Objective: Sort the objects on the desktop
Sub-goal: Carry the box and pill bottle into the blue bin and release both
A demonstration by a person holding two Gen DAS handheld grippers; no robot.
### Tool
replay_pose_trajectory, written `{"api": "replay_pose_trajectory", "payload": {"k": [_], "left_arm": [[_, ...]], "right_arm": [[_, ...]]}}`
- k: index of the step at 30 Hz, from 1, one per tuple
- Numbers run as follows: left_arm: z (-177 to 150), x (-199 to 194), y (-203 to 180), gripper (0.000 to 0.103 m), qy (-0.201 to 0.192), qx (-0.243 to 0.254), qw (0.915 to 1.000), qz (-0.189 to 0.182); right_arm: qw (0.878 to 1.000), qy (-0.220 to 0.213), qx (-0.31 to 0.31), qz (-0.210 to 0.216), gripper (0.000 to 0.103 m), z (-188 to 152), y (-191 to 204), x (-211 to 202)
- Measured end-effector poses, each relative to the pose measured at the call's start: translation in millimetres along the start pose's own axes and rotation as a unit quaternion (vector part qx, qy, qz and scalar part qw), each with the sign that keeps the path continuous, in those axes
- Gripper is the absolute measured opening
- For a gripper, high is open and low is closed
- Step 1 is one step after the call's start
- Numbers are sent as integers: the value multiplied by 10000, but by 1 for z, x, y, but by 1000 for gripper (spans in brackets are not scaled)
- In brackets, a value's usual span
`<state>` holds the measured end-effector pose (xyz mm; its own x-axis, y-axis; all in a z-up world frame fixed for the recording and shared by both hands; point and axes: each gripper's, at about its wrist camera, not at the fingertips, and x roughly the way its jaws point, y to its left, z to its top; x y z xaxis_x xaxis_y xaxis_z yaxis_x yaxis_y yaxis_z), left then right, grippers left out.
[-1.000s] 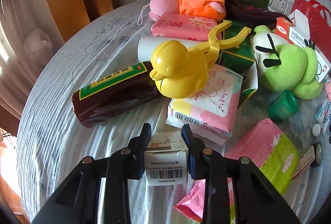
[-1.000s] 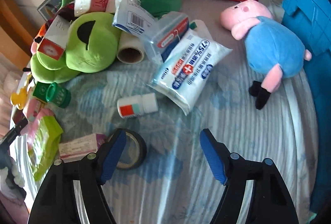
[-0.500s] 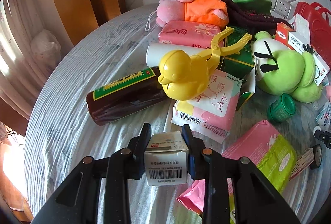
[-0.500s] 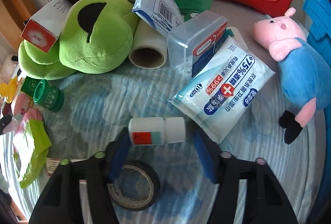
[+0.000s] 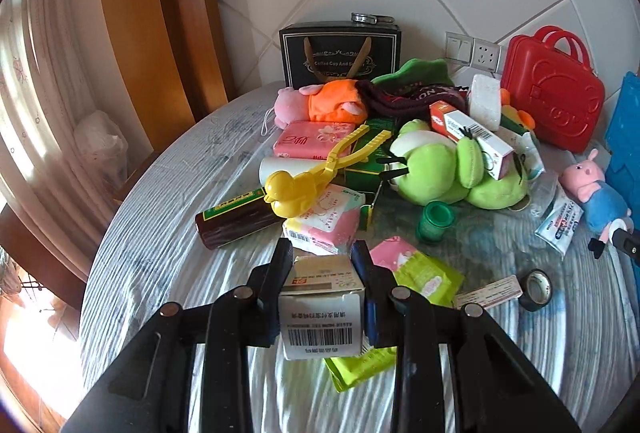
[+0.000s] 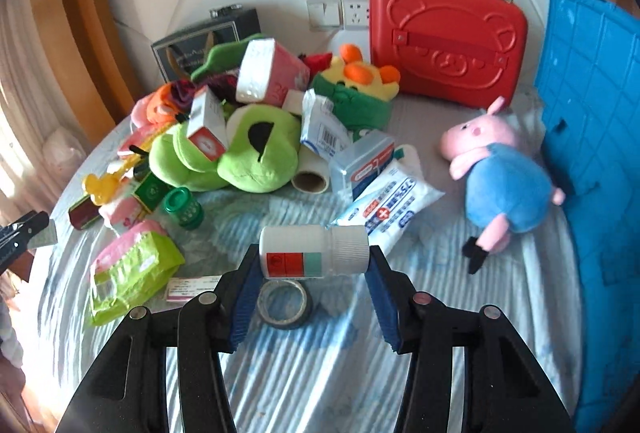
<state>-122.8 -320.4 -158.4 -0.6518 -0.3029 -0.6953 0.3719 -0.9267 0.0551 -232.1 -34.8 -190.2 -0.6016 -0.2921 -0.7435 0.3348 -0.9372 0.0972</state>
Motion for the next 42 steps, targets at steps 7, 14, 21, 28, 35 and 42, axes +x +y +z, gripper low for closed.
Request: {"api": "replay_pose_trajectory", "payload": {"k": [7, 14, 21, 28, 35, 42], "left_arm": [[-18, -65, -52, 30, -294, -66, 9995, -16], [-31, -115, -96, 30, -563, 309, 9972, -384], [-41, -162, -124, 30, -1051, 694, 9868, -1014], [-48, -201, -157, 30, -1308, 977, 9720, -1691], [-41, -234, -213, 30, -1695, 1259, 9548, -2094], [-24, -280, -313, 30, -2210, 1376, 9329, -2490]], "right_arm": [[9953, -861, -427, -94, 50, -10, -33, -84], [9885, -1381, -515, -350, 50, -33, -49, -151], [9774, -1902, -322, -869, 50, -56, -41, -220], [9621, -2278, -40, -1496, 50, -70, -48, -287], [9503, -2434, 397, -1899, 50, -80, -91, -324], [9375, -2631, 647, -2184, 50, -85, -170, -357]]}}
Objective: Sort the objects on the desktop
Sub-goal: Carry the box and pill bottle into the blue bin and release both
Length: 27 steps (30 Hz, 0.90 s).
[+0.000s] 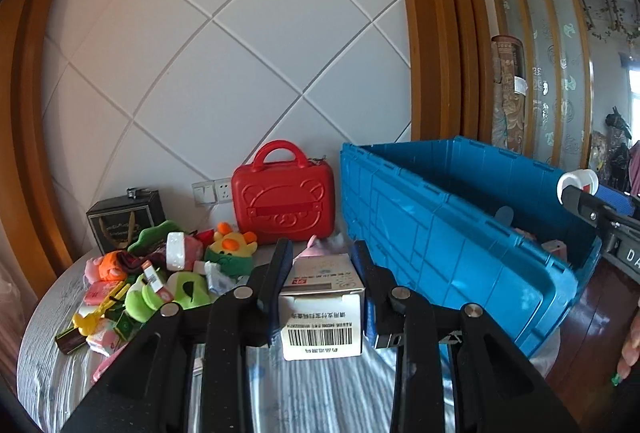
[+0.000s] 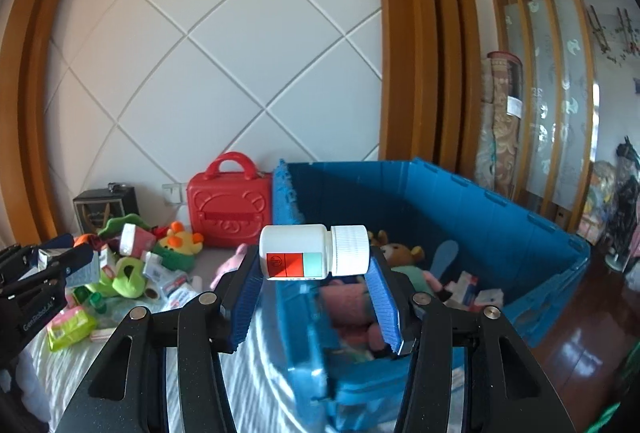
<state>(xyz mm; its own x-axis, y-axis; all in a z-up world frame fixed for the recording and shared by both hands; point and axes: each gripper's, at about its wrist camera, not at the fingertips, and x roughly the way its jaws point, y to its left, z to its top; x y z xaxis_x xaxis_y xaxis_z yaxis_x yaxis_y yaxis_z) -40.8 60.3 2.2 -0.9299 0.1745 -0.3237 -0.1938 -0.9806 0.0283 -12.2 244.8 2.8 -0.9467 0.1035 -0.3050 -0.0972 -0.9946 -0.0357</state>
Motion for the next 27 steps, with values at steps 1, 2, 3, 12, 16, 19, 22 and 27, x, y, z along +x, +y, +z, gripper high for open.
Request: {"api": "replay_pose_trajectory", "payload": {"k": [1, 2, 3, 12, 16, 19, 22, 27], "left_arm": [[8, 4, -17, 30, -81, -6, 10000, -49], [17, 9, -35, 30, -174, -10, 9998, -98], [24, 12, -54, 30, -262, -19, 9996, -125], [65, 53, -207, 30, 54, -145, 9993, -340], [54, 78, -252, 30, 688, -118, 9968, -388], [43, 96, -272, 30, 1010, -91, 9944, -299], [35, 103, -283, 30, 1203, -80, 9926, -174], [28, 107, -289, 30, 1367, -121, 9905, 19]], "right_arm": [[10000, -33, -7, -46, 50, 3, -14, 3], [9999, -59, -10, -85, 50, 6, -31, 6], [9999, -82, -9, -95, 50, 8, -48, 10], [9991, 122, -399, -106, 50, 18, -187, 62], [9986, 353, -381, -57, 51, 10, -229, 81], [9983, 497, -315, 29, 51, -1, -252, 92], [9975, 644, -250, 170, 51, -9, -267, 102], [9961, 751, -229, 394, 50, -19, -280, 113]]}}
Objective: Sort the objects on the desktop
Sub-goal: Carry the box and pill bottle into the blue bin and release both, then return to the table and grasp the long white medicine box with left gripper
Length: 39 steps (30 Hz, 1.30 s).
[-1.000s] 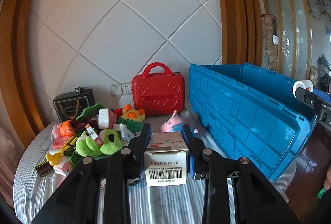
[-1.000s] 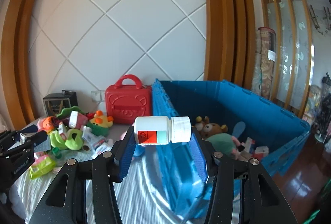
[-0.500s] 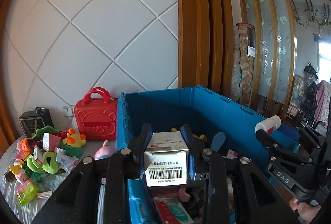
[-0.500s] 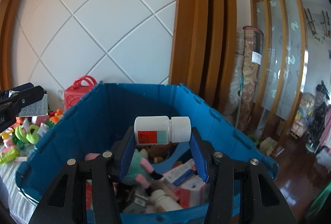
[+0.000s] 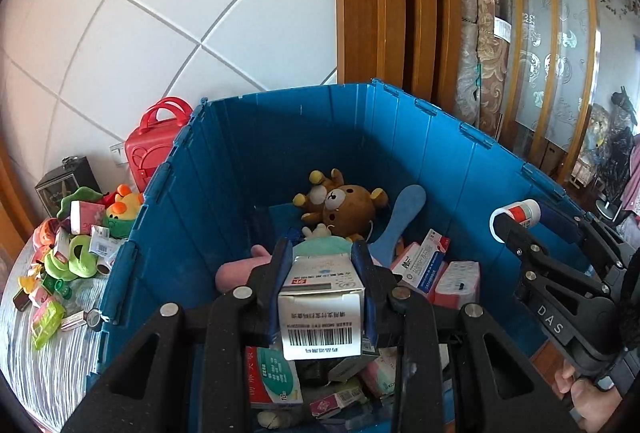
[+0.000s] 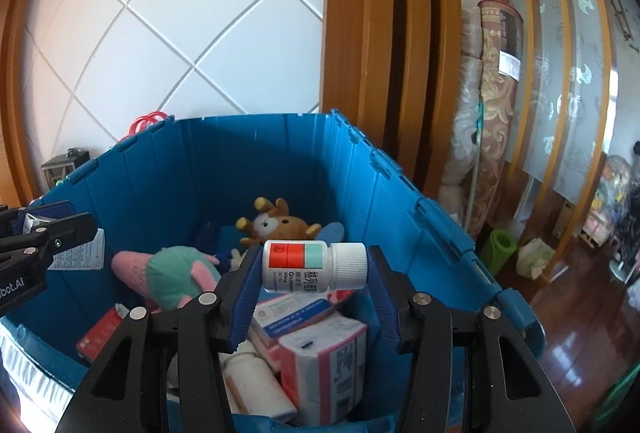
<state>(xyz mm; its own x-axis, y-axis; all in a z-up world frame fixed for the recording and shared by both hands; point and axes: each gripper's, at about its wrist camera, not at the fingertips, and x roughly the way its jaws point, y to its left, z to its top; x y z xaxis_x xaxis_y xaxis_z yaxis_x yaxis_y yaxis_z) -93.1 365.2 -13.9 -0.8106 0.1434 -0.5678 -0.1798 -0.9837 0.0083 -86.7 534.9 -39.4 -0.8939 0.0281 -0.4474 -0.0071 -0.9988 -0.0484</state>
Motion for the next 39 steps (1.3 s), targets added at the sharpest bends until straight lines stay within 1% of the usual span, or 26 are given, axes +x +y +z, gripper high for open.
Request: {"api": "replay_pose_trajectory", "payload": {"k": [2, 4, 6, 7, 8, 9, 12, 14, 19, 25, 29, 32, 35, 39], "left_arm": [[-1, 1, 0, 30, 69, -6, 10000, 15], [-2, 1, 0, 34, 130, -14, 9999, 81], [-1, -2, 1, 43, 101, -29, 9998, 153], [-2, -5, 2, 46, 38, -38, 9998, 173], [-2, -9, 3, 52, -47, -62, 9998, 185], [-1, -12, 5, 60, -131, -84, 9997, 188], [0, -24, 11, 71, -372, -138, 9990, 206], [2, -32, 14, 72, -537, -162, 9982, 213], [2, -48, 29, 73, -784, -228, 9963, 268], [1, -79, 67, 73, -1244, -397, 9902, 501], [-5, -98, 110, 73, -1434, -602, 9858, 629], [-14, -111, 151, 73, -1530, -762, 9822, 777], [-27, -125, 199, 73, -1562, -933, 9791, 914], [-51, -141, 272, 73, -1423, -1212, 9766, 1061]], "right_arm": [[10000, 32, -25, 58, 51, -2, 0, 4], [9999, 80, -24, 100, 52, -3, -1, 8], [9999, 83, 13, 142, 70, -2, -2, 8], [9999, 43, 0, 146, 90, -1, -2, 7], [9999, -30, -32, 118, 101, 0, -2, 5], [9999, -102, -79, 79, 102, 1, 0, 3], [9997, -187, -141, 78, 103, 4, 3, -2], [9997, -184, -137, 104, 103, 5, 4, -4], [9996, -206, -135, 113, 103, 7, 10, -12], [9992, -346, -107, 166, 103, 12, 30, -29], [9980, -574, -80, 251, 103, 22, 57, -46], [9966, -750, -134, 320, 103, 28, 90, -61], [9948, -890, -260, 432, 103, 32, 132, -73], [9915, -1044, -398, 665, 103, 34, 201, -89]]}}
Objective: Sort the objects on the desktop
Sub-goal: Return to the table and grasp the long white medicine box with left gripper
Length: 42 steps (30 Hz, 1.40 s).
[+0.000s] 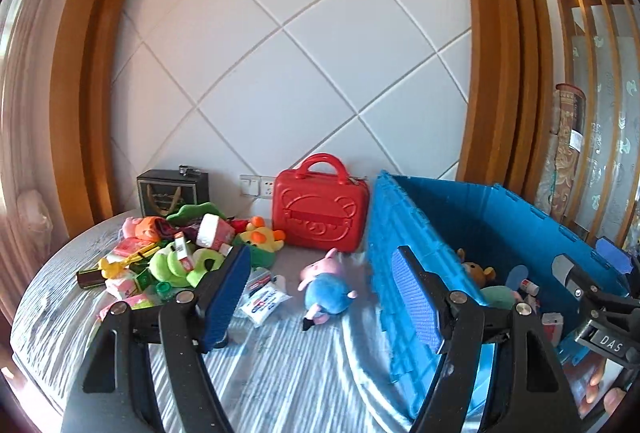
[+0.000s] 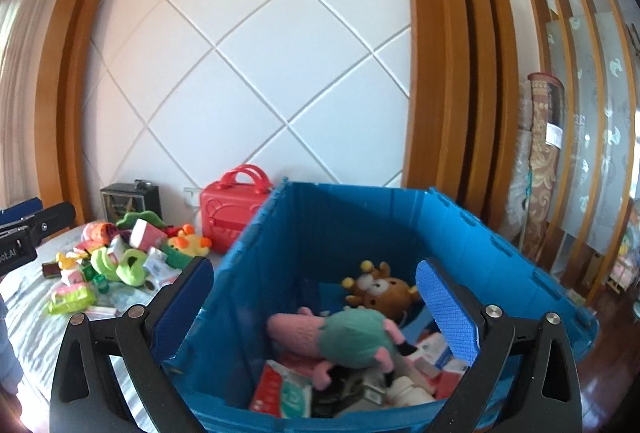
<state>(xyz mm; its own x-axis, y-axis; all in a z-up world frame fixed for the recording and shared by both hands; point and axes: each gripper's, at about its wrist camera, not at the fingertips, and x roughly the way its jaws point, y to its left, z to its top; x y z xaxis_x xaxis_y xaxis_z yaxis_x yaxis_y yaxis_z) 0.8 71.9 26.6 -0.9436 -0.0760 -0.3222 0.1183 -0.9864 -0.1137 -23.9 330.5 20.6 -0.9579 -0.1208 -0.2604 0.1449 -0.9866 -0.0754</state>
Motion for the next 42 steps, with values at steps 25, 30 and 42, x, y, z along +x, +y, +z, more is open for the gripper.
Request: {"api": "replay_pose_trajectory", "payload": {"k": [25, 30, 42], "left_arm": [[-81, 64, 292, 73, 1904, -693, 9644, 1699], [-94, 108, 301, 73, 2256, -699, 9558, 1754], [-126, 219, 286, 73, 3020, -88, 9479, 1013]], "right_arm": [[9823, 1498, -391, 1053, 103, -40, 245, 119], [9714, 1927, -454, 1314, 103, -59, 260, 179], [9387, 2998, -472, 1632, 103, -115, 283, 274]]}}
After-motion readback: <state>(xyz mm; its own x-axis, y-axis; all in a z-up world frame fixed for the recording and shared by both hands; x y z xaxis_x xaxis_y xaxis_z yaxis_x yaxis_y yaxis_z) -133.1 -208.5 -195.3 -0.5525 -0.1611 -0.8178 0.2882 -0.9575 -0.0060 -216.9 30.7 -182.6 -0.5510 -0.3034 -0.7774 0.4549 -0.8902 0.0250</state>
